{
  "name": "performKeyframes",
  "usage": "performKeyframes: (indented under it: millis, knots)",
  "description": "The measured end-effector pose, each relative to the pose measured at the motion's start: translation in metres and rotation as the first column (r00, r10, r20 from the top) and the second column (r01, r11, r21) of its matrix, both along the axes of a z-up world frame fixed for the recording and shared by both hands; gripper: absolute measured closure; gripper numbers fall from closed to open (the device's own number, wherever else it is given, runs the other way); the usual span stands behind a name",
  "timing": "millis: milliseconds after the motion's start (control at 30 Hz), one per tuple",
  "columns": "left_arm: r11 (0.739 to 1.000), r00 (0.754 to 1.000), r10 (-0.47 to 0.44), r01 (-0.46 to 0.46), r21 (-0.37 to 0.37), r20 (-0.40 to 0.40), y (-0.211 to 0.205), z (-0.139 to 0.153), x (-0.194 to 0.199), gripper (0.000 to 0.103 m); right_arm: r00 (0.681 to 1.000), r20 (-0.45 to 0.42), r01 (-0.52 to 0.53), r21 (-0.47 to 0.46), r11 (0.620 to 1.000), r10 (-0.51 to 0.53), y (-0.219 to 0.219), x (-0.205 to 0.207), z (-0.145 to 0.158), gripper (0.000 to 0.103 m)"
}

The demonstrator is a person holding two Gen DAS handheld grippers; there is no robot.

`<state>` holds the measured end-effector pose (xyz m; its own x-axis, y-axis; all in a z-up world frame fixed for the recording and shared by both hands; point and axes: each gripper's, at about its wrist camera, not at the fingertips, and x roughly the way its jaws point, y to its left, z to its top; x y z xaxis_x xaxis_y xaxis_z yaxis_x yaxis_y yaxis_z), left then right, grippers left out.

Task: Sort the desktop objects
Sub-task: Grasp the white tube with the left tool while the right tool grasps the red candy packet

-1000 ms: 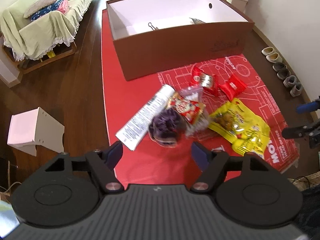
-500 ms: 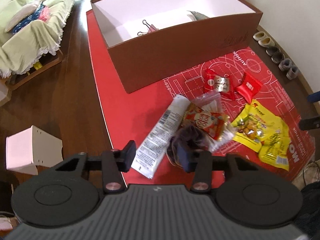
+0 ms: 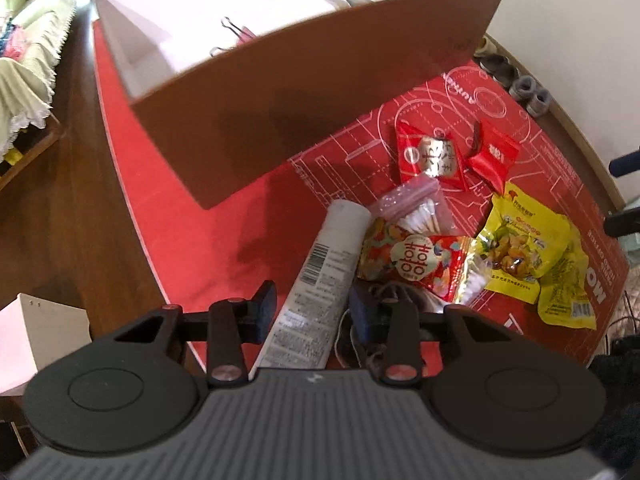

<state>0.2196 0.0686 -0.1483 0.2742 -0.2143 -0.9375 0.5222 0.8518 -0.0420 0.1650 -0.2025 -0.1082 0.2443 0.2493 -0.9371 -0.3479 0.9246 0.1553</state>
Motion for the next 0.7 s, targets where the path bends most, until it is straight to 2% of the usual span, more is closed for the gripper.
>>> performKeyframes:
  millis: [167, 333, 567, 700]
  knots:
    - [1.000, 0.999, -0.023, 0.023, 0.002, -0.029, -0.003, -0.011, 0.007, 0.068, 1.000, -0.001, 0.006, -0.003, 1.000, -0.006, 0.004, 0.006, -0.001, 0.007]
    - [0.999, 0.999, -0.046, 0.046, 0.016, -0.004, -0.009, -0.015, 0.007, 0.073, 1.000, -0.001, 0.007, -0.006, 1.000, -0.007, 0.008, 0.011, -0.002, 0.007]
    - [1.000, 1.000, 0.004, -0.005, 0.008, 0.009, -0.006, -0.014, 0.007, 0.075, 1.000, 0.010, -0.004, 0.000, 1.000, 0.004, 0.012, 0.014, -0.001, 0.007]
    - [0.999, 0.999, 0.039, -0.038, -0.016, 0.033, -0.001, -0.003, 0.003, 0.076, 0.999, 0.033, -0.010, 0.010, 1.000, 0.010, 0.012, 0.016, -0.002, 0.007]
